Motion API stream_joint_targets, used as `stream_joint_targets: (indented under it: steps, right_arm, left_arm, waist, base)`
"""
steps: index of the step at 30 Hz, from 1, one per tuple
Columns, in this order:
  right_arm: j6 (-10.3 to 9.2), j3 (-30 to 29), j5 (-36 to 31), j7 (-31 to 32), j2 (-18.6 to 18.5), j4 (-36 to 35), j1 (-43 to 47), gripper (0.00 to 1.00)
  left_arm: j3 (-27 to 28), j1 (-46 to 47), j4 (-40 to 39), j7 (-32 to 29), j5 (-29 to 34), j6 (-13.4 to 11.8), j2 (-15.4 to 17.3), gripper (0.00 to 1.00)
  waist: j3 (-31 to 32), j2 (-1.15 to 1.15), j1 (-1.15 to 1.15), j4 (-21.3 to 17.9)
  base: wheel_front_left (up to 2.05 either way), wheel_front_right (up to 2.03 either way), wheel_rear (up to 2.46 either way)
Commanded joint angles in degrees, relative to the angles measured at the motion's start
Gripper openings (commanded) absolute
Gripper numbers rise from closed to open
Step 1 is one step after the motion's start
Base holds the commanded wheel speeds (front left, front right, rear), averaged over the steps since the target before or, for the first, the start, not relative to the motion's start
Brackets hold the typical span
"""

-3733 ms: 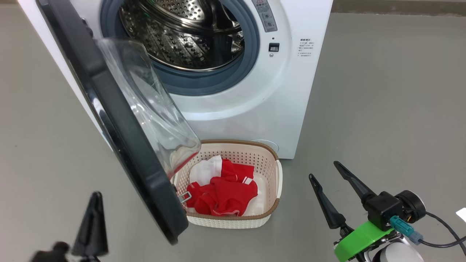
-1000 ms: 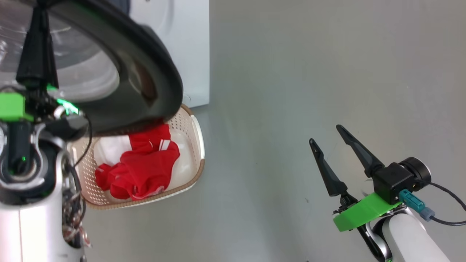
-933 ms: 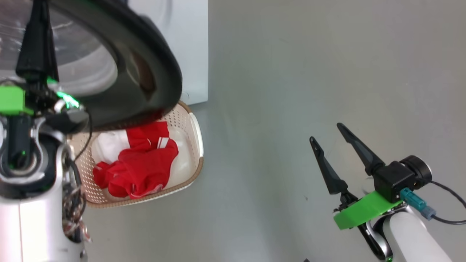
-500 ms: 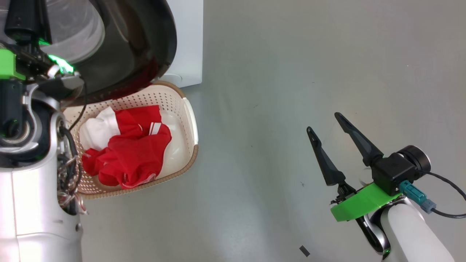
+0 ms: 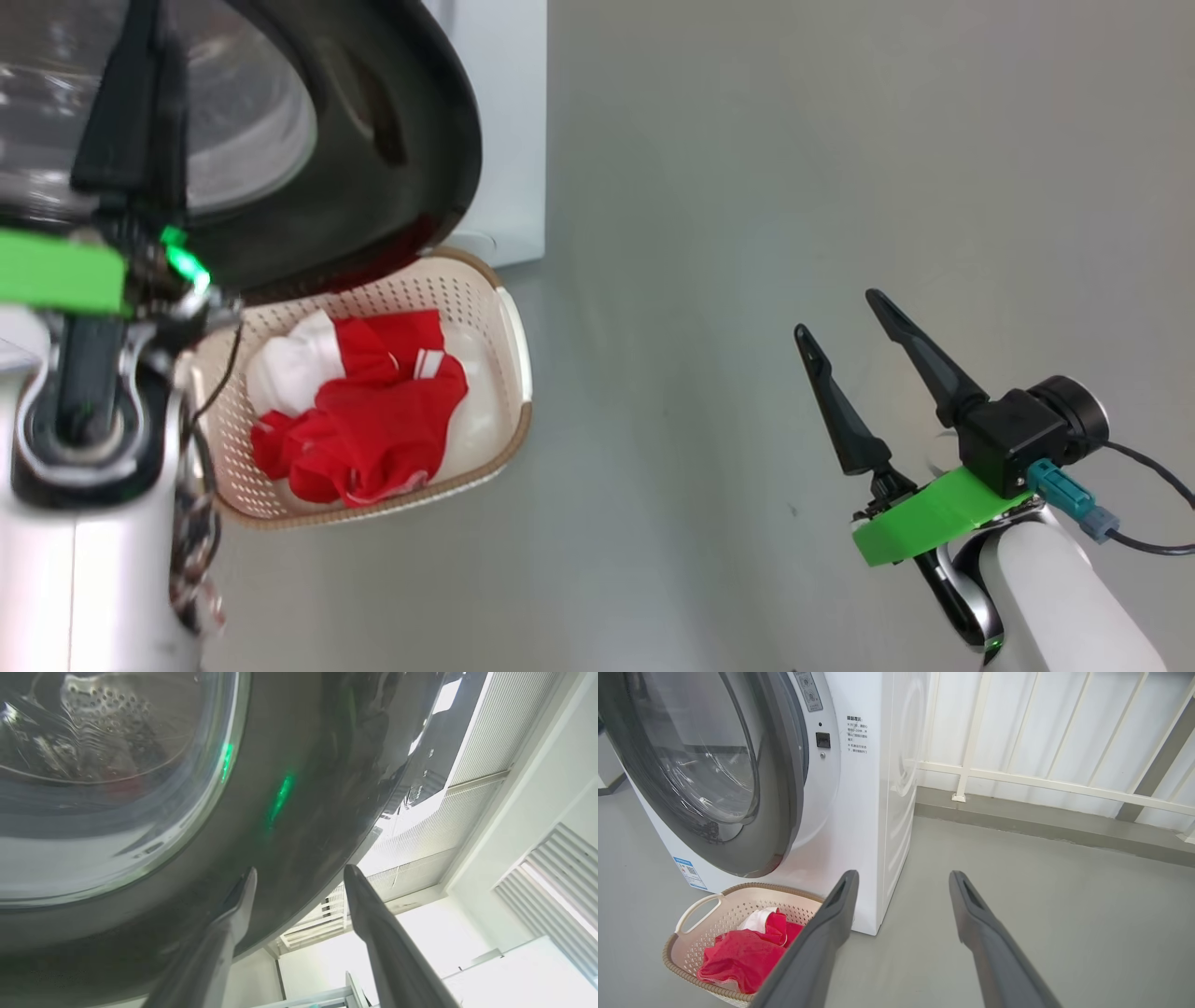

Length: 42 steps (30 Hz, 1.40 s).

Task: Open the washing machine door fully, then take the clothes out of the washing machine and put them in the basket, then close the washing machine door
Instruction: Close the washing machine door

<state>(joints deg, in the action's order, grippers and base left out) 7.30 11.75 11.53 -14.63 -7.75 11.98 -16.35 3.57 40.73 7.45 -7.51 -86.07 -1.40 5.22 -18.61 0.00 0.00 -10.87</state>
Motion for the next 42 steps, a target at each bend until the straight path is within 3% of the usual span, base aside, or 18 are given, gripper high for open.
stream_joint_targets:
  steps: [1, 5, 10, 19, 35, 42]
  right_arm:
    - [0.19, 0.69, 0.59, -0.37, 0.09, -0.85, 0.93, 1.00]
    - [0.19, 0.37, 0.51, -0.37, 0.34, -0.34, 1.75, 1.00]
    - [0.19, -0.07, 0.21, -0.37, 0.67, 0.32, 3.35, 1.00]
    - [0.19, -1.00, -0.19, -0.37, 1.29, 0.67, 6.01, 1.00]
    - [0.19, -2.82, -1.74, -0.37, 1.24, -0.09, 9.63, 1.00]
    - [0.19, -4.55, -1.98, -0.37, 1.73, -1.22, 11.79, 1.00]
  left_arm:
    - [1.20, -2.33, -2.61, 1.53, 2.64, 0.86, 2.94, 1.00]
    - [-0.20, -7.44, -4.97, 4.07, 9.67, 2.87, 6.14, 1.00]
    - [-3.19, -14.32, -6.85, 10.23, 22.77, 4.31, 10.00, 1.00]
    - [-8.25, -25.33, -8.62, 19.96, 41.89, 1.32, 12.40, 1.00]
    - [-8.01, -39.11, -9.17, 22.48, 60.05, -3.93, 9.85, 1.00]
    - [-4.60, -43.11, -9.73, 22.50, 62.87, -3.41, 6.67, 1.00]
  waist:
    - [2.36, 0.00, 0.00, 1.05]
    - [4.96, 0.00, 0.00, 1.78]
    - [8.58, 0.00, 0.00, 2.46]
    - [13.96, 0.00, 0.00, 2.94]
    - [19.57, 0.00, 0.00, 2.59]
    - [20.95, 0.00, 0.00, 3.15]
  base:
    - [0.00, 0.00, 0.00]
    - [0.00, 0.00, 0.00]
    - [0.00, 0.00, 0.00]
    - [0.00, 0.00, 0.00]
    - [0.00, 0.00, 0.00]
    - [0.00, 0.00, 0.00]
